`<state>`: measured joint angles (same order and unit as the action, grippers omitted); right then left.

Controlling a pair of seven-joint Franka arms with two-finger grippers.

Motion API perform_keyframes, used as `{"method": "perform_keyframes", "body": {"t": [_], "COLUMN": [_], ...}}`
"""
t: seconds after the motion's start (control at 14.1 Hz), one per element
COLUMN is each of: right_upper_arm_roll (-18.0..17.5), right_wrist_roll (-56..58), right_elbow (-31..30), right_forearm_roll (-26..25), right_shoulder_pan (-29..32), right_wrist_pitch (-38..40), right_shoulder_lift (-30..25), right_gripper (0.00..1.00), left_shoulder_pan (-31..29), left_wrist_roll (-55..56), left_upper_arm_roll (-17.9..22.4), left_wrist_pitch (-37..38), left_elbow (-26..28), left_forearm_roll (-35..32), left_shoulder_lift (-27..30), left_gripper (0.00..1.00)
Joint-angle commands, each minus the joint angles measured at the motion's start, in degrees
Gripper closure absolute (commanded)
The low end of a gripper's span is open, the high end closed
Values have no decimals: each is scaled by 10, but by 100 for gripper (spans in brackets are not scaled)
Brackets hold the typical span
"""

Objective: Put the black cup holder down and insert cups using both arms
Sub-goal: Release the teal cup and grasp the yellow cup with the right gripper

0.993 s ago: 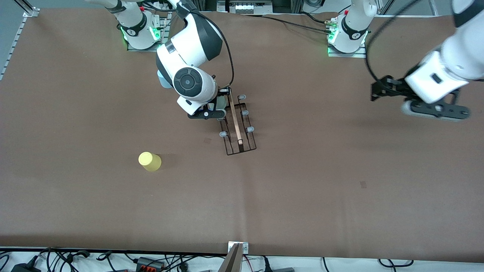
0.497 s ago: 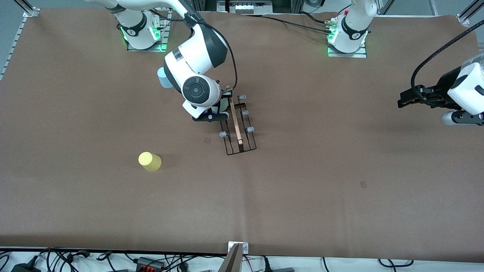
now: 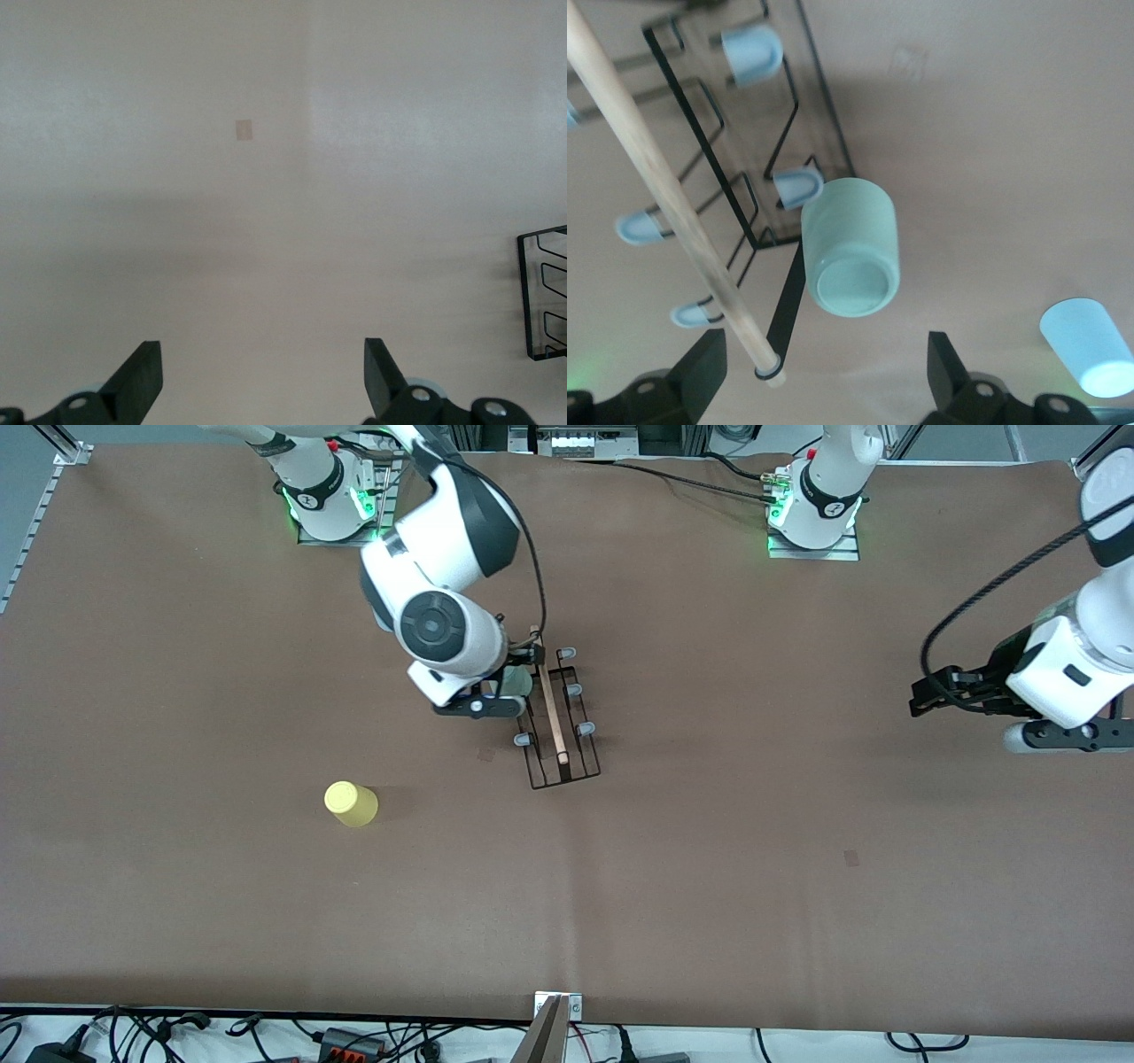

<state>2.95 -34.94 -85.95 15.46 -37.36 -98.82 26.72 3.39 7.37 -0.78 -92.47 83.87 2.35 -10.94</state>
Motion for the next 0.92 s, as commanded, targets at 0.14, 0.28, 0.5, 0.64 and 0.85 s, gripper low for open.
{"method": "perform_keyframes", "body": {"t": [0.14, 0.28, 0.5, 0.64, 0.85], "right_upper_arm_roll": [121, 130, 131, 130, 124], "right_wrist_roll": [-4, 12, 56, 82, 173], "right_elbow": [24, 25, 27, 27, 26], "right_forearm_roll": [-53, -61, -69, -88, -78], "right_shoulder_pan": [9, 39, 84, 110, 152], "right_wrist_pitch": [-18, -76, -149, -189, -210], "right_shoulder_lift": [16, 42, 79, 100, 121], "right_gripper": [0, 0, 0, 0, 0], "left_shoulder_pan": [-11, -12, -12, -39, -52], "left_wrist_roll": [12, 11, 5, 5, 2], "left_upper_arm_roll": [25, 24, 36, 6, -6], "left_wrist_pitch": [-7, 48, 54, 58, 41], "left_elbow": [22, -5, -1, 24, 23], "left_forearm_roll": [-7, -5, -4, -4, -11], "left_shoulder_lift": [34, 24, 58, 74, 59], "left_gripper": [0, 0, 0, 0, 0]}}
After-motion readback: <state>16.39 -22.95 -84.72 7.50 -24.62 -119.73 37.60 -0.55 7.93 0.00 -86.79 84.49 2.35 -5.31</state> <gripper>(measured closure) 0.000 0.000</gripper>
